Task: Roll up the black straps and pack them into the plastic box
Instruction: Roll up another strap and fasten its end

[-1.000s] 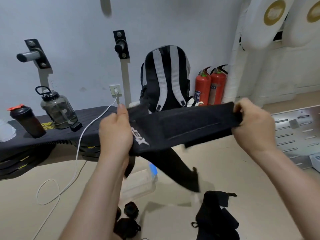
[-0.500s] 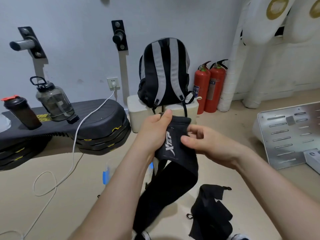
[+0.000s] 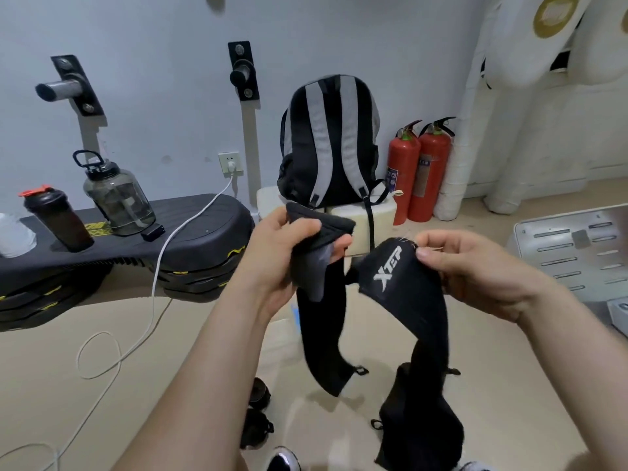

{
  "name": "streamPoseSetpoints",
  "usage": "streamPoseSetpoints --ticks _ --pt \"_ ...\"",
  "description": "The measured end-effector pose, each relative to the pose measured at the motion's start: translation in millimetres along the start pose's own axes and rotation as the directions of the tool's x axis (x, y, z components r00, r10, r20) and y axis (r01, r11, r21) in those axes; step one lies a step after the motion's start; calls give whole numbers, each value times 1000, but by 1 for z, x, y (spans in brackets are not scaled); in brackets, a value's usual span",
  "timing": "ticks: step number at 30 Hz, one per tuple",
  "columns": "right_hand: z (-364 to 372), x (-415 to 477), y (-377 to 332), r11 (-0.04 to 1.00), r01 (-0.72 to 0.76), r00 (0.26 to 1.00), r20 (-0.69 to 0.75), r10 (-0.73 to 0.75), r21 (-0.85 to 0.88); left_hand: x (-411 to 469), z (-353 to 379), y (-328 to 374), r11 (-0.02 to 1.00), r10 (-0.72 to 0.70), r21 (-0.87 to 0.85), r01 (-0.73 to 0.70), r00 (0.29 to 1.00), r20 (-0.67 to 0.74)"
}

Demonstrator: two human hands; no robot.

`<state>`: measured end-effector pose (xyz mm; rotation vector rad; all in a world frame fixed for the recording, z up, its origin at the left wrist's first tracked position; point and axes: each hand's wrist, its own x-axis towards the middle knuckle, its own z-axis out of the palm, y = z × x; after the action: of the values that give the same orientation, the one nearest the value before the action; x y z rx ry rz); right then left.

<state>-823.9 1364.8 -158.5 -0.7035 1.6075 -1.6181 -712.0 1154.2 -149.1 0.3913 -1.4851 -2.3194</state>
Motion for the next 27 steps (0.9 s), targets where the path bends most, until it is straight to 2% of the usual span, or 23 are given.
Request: streamPoseSetpoints --ticks 2,5,6,7,9,10,12,13,14,15,16,18,20,21,24,27 --pt "3 2 -1 1000 -19 996 -90 20 8 1 -6 0 997 -33 68 31 999 23" --pt "11 7 -3 998 -22 924 -381 44 60 1 -9 -6 914 -71 400 67 997 -6" --pt "12 8 -5 997 -21 901 -430 52 75 2 -8 -8 872 -77 484 78 997 -22" --pt "13 7 -6 998 -23 897 -439 50 67 2 -8 -9 840 -78 537 82 996 -31" --pt "13 4 -9 1000 -11 933 -359 21 28 3 -7 -9 780 -34 625 31 999 -8" --pt "14 2 -11 999 16 956 -292 -7 30 2 -6 -7 707 7 706 -27 1000 30" --pt "15 -1 -13 995 84 982 -172 -72 62 0 -4 -6 481 67 864 -146 989 130" --pt "14 -1 -12 990 105 985 -146 -90 96 0 -3 -6 388 69 906 -168 986 153" --pt "12 -1 -12 983 120 986 -132 -102 138 -1 0 -7 338 66 927 -163 987 149" --pt "10 0 -10 975 130 987 -121 -110 181 -1 2 -8 359 49 922 -148 989 139" --pt "9 1 -8 968 134 988 -106 -113 211 -2 4 -7 435 17 893 -113 993 117" --pt "9 4 -6 963 142 989 -76 -128 229 -4 6 -1 649 -78 761 -1 995 68" --pt "9 6 -2 970 151 988 -71 -140 188 -3 2 3 797 -126 601 65 990 60" --pt "9 6 -1 979 150 987 -78 -140 140 -3 -1 4 844 -106 535 33 989 106" --pt "17 8 -1 990 140 980 -136 -143 -34 -4 -5 2 885 -53 454 -103 947 318" --pt "32 10 2 978 164 943 -270 -193 -126 -6 -12 6 856 -180 504 -114 848 498"
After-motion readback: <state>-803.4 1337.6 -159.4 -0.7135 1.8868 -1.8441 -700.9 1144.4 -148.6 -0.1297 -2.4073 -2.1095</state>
